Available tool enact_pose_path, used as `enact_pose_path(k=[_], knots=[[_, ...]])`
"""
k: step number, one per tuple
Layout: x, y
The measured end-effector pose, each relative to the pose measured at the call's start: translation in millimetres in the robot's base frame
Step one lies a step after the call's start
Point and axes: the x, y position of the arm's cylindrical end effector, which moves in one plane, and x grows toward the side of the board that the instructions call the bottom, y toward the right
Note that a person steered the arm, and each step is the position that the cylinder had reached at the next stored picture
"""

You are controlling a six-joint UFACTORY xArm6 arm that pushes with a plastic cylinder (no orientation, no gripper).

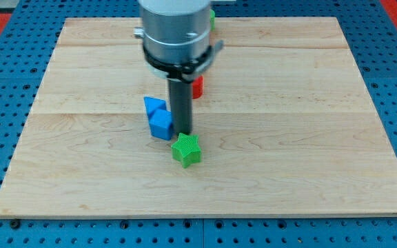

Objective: Move the yellow hexagon towards the left and down a bit

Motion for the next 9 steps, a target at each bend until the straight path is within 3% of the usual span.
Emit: enact_pose_path(k=[2,3,4,5,6,7,9], knots=[[-4.1,-4.6],[-15.9,-43.6],[-28.1,18.6],[-34.4,152.4],[-113.7,157.6],[-169.5,124.8],[-176.1,46.4]])
